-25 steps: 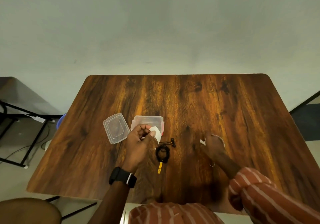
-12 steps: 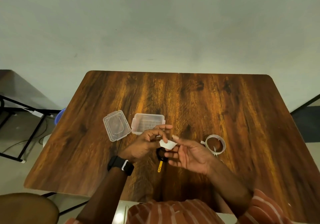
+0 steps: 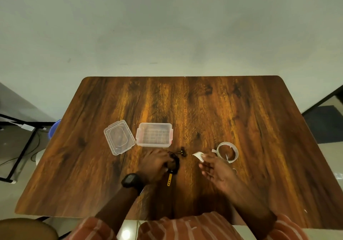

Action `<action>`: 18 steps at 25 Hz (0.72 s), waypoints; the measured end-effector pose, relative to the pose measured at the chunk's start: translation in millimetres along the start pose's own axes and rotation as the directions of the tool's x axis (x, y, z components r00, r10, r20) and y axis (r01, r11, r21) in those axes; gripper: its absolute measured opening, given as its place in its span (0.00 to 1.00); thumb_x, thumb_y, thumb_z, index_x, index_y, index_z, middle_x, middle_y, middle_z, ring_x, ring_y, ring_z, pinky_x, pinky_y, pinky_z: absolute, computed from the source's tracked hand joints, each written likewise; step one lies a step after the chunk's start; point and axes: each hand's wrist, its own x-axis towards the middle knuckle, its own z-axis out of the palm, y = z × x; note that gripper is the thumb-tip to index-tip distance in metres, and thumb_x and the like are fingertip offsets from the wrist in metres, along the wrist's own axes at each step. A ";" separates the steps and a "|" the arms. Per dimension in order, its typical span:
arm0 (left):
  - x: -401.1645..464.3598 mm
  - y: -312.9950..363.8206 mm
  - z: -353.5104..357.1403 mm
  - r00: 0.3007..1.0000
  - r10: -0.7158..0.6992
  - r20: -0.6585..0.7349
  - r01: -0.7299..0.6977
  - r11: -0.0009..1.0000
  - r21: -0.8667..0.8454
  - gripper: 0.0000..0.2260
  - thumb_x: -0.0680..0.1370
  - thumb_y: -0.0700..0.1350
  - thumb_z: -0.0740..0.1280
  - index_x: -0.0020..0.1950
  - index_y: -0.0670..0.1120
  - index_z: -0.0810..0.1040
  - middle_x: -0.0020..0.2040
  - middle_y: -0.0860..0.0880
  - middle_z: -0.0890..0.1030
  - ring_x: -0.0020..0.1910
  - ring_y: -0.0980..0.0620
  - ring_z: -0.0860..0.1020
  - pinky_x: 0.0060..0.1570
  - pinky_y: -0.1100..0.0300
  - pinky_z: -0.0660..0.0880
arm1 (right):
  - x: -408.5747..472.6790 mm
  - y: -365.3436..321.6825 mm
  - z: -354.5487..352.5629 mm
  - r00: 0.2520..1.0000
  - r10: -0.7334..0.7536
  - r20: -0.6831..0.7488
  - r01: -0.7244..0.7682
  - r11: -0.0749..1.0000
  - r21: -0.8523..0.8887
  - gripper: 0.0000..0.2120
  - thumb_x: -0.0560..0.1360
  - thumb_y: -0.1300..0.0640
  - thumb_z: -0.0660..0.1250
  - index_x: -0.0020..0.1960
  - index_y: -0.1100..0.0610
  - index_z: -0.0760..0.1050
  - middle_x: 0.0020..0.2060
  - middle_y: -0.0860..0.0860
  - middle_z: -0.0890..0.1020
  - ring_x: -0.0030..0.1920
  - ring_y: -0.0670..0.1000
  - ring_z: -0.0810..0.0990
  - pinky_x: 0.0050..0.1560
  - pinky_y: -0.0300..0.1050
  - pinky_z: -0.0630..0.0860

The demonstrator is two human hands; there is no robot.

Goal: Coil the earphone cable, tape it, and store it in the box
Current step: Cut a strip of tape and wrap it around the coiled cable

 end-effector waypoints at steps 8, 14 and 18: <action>15.8 -28.2 24.4 0.886 0.397 0.241 -0.464 0.789 0.403 0.10 0.74 0.48 0.68 0.52 0.52 0.85 0.56 0.52 0.83 0.59 0.47 0.79 0.56 0.51 0.78 | 1.6 49.0 -30.8 0.986 0.062 -0.154 -0.056 0.997 0.047 0.10 0.74 0.61 0.72 0.53 0.65 0.79 0.38 0.57 0.84 0.39 0.53 0.81 0.36 0.45 0.75; 18.2 -8.3 35.4 0.950 0.223 0.218 -0.291 0.884 0.365 0.19 0.77 0.52 0.55 0.46 0.48 0.85 0.46 0.49 0.86 0.50 0.49 0.83 0.59 0.53 0.69 | 2.4 56.5 -32.7 0.981 0.046 -0.187 -0.024 0.993 0.120 0.11 0.73 0.63 0.71 0.54 0.65 0.80 0.39 0.58 0.86 0.41 0.53 0.83 0.37 0.45 0.76; 5.8 29.4 26.6 0.980 -0.195 0.040 0.196 0.903 -0.383 0.10 0.84 0.46 0.57 0.54 0.46 0.77 0.45 0.48 0.81 0.45 0.49 0.79 0.52 0.49 0.73 | -1.1 53.5 -13.5 0.984 0.003 -0.179 0.032 0.982 0.188 0.09 0.75 0.65 0.69 0.54 0.66 0.78 0.45 0.60 0.87 0.45 0.55 0.85 0.40 0.45 0.79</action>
